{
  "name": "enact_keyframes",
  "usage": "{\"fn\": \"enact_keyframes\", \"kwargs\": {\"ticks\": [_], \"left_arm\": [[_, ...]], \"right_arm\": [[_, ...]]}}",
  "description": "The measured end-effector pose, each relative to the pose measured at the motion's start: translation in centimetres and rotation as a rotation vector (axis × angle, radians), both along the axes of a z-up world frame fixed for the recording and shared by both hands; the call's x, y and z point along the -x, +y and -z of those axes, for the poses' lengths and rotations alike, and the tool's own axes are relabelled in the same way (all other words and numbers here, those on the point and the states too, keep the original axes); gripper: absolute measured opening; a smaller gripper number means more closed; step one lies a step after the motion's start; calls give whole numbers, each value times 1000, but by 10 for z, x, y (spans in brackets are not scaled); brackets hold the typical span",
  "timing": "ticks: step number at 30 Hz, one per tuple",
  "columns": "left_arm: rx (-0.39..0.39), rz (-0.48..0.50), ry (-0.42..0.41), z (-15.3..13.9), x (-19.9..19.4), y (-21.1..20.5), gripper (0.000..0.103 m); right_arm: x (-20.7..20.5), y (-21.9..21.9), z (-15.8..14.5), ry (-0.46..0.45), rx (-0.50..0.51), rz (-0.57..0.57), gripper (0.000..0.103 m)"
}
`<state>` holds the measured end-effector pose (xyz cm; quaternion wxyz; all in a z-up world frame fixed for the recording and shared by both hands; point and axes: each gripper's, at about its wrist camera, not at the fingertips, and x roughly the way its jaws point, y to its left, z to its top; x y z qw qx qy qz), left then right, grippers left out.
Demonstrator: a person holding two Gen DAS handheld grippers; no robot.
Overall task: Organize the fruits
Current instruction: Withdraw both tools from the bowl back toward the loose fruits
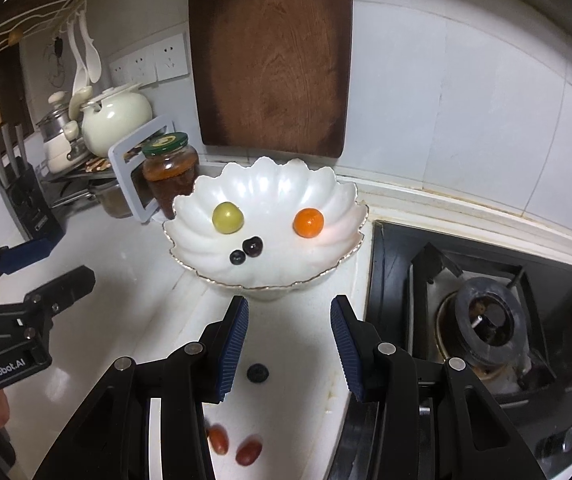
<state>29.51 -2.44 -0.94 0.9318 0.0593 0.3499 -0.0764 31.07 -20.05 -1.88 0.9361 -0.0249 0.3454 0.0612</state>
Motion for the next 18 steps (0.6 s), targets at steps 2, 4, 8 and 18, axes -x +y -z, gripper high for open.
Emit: {"fn": "enact_keyframes", "kwargs": {"ticks": [2,4,8,18], "left_arm": [[3,15,3,1,7,1,74],[3,26,3,1,14,2,74],[-18,47,-8,1,26,0,74],[-39,101,15,13,47,-9,74]], "right_arm": [[7,0,-1,-6,-4,3,44],[13,2,-2,-10,-5,1,44],[26,4,0,-9,-3,-1,44],[49,-1,18,43,-20,-9,44]]}}
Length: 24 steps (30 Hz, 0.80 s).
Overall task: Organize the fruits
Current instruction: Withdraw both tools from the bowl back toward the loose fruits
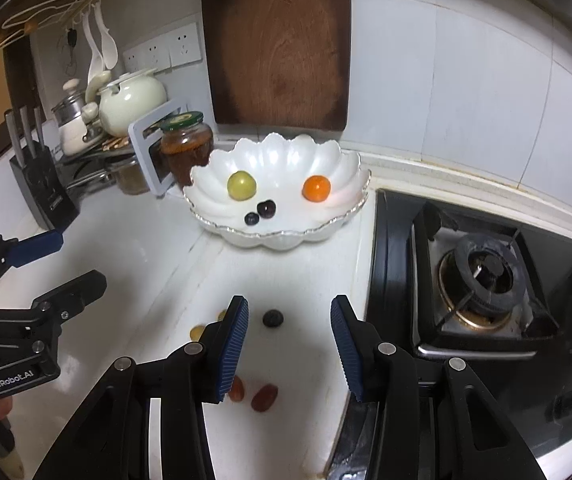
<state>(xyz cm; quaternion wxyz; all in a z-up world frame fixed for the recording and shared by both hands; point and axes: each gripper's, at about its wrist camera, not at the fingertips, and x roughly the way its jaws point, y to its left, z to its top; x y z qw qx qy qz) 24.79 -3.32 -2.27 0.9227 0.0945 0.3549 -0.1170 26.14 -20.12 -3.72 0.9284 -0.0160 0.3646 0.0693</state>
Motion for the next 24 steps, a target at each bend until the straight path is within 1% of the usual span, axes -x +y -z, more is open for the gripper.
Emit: {"fn": "enact_keyframes", "kwargs": {"ticks": [10,17,24], "left_arm": [[0,49,9,14,12,-10,74],[-12,83,31,32,22,-14,74],[-8,120,45,48,30,-19,74]], "right_arm": [[13,-2,20,50,-37,-14,44],[19,2,35,79,-14,-30,44],[20,3,51,122,-20,-44,44]]}}
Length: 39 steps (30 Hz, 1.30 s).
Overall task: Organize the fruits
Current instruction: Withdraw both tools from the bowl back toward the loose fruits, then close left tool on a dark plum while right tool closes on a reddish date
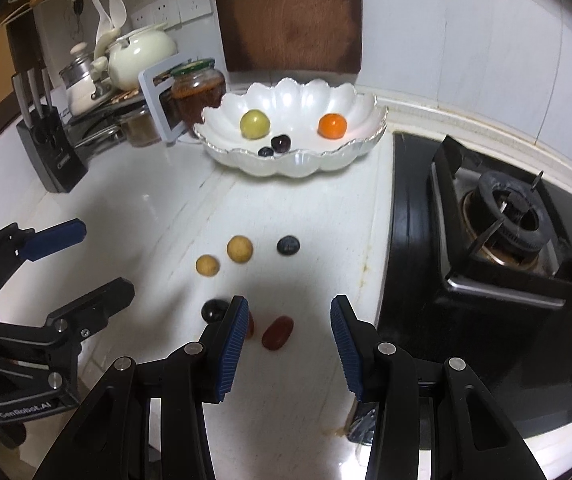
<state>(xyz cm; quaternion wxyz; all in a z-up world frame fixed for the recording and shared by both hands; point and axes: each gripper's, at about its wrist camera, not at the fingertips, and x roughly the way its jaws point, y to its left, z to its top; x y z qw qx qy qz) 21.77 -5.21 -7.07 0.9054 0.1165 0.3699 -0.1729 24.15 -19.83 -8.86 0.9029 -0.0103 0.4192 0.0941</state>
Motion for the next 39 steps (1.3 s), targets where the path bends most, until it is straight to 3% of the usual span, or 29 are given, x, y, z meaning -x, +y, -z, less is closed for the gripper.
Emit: {"fn": "enact_keyframes", "kwargs": {"ticks": [21,32,39], "left_arm": [[-30,81,34,45,-4,-15,72],[-15,130,74,65,-14,-21,55],[-7,151,90,72,-19,-25,49]], "right_arm": [[-1,7,36,43,1,-13,44],[-12,5,47,60,-27,14,41],[-18,5,54,80,-49,19,35]]}}
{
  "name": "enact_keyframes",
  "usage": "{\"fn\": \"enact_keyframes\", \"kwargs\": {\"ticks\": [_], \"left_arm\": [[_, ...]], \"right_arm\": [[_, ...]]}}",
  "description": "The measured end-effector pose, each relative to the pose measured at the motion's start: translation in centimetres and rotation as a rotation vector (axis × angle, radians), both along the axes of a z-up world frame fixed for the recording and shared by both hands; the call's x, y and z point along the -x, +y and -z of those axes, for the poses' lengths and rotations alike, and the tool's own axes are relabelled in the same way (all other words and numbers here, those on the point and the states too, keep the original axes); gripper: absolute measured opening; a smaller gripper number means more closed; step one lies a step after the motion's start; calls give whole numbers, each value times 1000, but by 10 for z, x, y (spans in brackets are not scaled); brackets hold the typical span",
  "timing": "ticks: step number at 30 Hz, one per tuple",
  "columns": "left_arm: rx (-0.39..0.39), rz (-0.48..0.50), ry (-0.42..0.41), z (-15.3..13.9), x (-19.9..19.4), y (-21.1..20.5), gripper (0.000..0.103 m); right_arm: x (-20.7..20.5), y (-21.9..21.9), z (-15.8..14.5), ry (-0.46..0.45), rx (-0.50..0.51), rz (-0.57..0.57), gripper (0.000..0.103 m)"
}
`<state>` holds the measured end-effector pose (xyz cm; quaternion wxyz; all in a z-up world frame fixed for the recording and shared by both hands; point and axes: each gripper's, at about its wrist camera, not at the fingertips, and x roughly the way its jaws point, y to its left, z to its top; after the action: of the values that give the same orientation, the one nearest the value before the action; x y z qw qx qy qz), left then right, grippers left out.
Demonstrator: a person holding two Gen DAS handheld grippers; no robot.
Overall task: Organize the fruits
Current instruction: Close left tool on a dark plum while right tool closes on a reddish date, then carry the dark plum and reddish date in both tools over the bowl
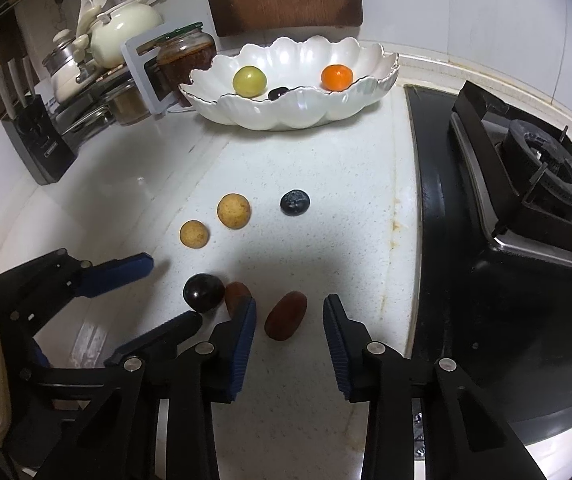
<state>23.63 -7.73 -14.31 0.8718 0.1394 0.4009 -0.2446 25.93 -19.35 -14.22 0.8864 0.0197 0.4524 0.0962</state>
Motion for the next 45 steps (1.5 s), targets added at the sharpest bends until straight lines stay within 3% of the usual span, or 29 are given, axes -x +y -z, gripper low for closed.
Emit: {"fn": "enact_keyframes", "kwargs": {"ticks": [18,23,30,45], "left_arm": [[25,21,33,10,-11,-6,36],[41,28,51,13,-12,-7,27],[40,9,39,9,-10,-6,27],[114,-99,43,-18,-9,8,27]], "right_arm": [[-13,-2,16,64,-53,6,28],[-12,0,18,69,-61,-2,22],[-11,0,16,64,-63,-3,20],[-2,-2,0,12,-67,-2,20]]}}
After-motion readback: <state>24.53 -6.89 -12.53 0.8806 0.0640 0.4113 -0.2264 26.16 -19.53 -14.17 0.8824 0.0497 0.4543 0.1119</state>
